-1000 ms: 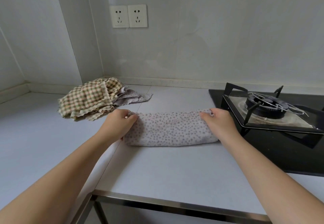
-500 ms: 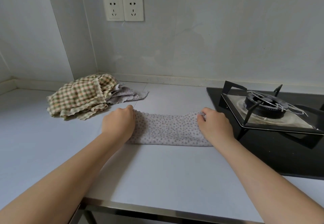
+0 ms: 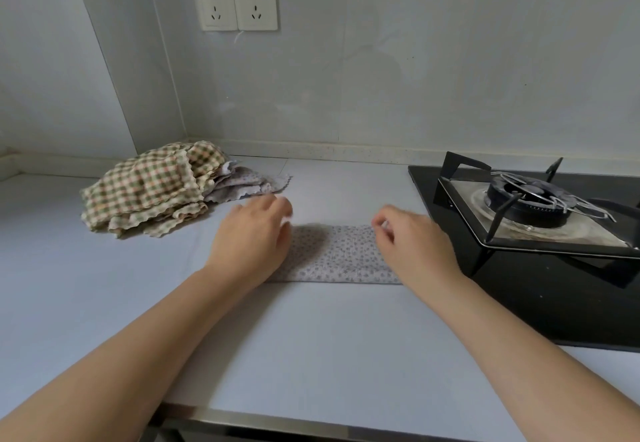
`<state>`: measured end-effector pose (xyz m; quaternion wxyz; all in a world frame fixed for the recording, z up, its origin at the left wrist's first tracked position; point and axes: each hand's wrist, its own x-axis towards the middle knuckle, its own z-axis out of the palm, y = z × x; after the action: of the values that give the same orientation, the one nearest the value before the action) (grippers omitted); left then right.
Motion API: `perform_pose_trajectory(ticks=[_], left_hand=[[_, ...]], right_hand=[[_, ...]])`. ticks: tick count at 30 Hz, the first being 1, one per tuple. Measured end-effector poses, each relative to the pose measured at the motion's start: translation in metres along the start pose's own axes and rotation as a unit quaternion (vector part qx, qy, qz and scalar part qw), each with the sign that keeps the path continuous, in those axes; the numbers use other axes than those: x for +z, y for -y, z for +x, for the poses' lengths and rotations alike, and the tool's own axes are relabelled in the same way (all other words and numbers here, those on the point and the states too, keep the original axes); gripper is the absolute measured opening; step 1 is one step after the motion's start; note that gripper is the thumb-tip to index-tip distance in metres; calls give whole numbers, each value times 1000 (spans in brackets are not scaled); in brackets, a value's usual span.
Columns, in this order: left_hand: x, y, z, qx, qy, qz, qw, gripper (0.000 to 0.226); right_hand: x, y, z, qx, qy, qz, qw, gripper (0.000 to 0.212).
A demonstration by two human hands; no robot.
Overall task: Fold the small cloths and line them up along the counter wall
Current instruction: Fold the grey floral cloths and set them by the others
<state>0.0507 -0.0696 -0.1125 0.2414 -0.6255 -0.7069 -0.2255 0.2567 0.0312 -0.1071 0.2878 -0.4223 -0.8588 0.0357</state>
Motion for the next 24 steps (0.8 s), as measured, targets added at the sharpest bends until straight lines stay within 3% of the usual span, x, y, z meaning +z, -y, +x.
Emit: perform_pose_trajectory(ticks=[3,6,8,12,16,20,24], left_hand=[[3,-8,-4,1,57,-52,997,28],[-6,-6,-2,-34,35,-153,987,29],[-12,-6,-3,-10,45,-186,981,29],[-14,-2,-9,65,144,-187,970,36],[-9,7,-4,138,201,-184,952,39],[-5,6,-4,107,177,-210,955,26],[-13,1,-4,34,180,-289,940,27]], right_hand=[[5,5,-4,-15,69,-21,997,26],[3,2,-2,-36,64,-8,997,34],[1,2,-2,-50,76,38,995,32],[4,1,-4,-57,168,-14,984,42],[1,-7,-1,-68,167,27,983,58],[-1,-3,-5,-168,201,72,962,68],[1,10,-12,-187,182,113,959,55]])
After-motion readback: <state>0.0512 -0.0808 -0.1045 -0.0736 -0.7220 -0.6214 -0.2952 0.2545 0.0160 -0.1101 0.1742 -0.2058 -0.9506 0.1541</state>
